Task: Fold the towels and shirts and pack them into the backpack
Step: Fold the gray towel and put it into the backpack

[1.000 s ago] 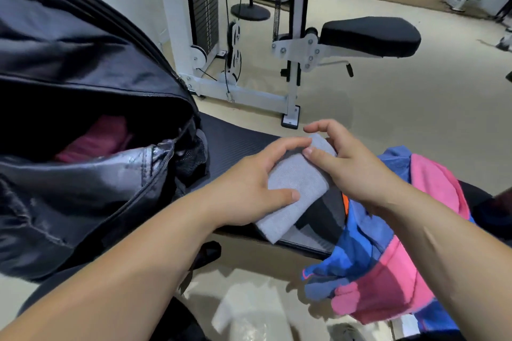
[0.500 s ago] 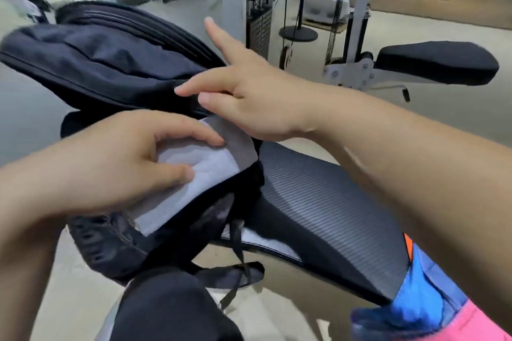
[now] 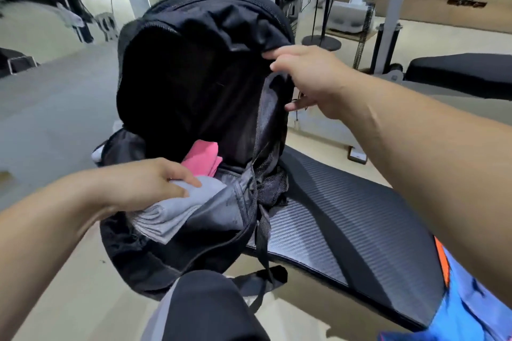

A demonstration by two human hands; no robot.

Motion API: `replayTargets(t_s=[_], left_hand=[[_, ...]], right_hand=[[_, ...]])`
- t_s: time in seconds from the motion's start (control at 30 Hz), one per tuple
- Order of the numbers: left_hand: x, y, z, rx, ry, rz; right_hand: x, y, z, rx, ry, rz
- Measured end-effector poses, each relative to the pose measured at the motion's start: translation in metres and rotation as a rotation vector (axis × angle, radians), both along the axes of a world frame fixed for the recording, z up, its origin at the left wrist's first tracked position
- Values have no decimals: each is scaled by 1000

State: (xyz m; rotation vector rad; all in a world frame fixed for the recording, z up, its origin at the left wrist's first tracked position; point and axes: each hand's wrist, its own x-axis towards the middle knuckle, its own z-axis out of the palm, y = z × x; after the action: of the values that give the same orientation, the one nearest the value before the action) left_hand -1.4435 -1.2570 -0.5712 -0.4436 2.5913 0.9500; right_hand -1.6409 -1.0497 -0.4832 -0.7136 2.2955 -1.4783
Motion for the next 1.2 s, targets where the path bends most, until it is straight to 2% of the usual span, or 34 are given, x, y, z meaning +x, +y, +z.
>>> replayTargets(t_s=[0.1, 0.17, 0.3, 0.37, 0.47, 0.6, 0.8, 0.87, 0.97, 1.03, 1.13, 1.2], left_hand=[[-24, -3, 13, -112, -203, -125], [-47, -3, 23, -145, -159, -128], [-85, 4, 6, 156, 212, 278], [-93, 10, -18, 326, 199, 364], [-92, 7, -40, 406, 71, 264], [-81, -4, -38, 207, -63, 107], [-88, 2, -33, -349, -99, -189], [-94, 3, -31, -350, -65, -225], [-97, -5, -32, -200, -17, -217], [-94, -11, -37, -239, -56, -249], [-94, -12, -40, -511, -141, -348], [-97, -10, -33, -756, -63, -484]], right_hand=[[0, -3, -5, -42, -29, 17], [-2, -4, -8, -41, -6, 42], [-8, 0, -12, -21, 30, 97], [-9, 1, -15, -28, 36, 106], [-12, 3, -19, -37, 48, 145], [-17, 14, -22, -22, 41, 234], [-19, 17, -29, -42, 60, 254], [-18, 17, -31, -48, 93, 248], [-18, 19, -34, -50, 120, 247], [-18, 19, -33, -54, 133, 250], [-16, 19, -32, -43, 154, 259], [-16, 20, -32, -37, 159, 263]])
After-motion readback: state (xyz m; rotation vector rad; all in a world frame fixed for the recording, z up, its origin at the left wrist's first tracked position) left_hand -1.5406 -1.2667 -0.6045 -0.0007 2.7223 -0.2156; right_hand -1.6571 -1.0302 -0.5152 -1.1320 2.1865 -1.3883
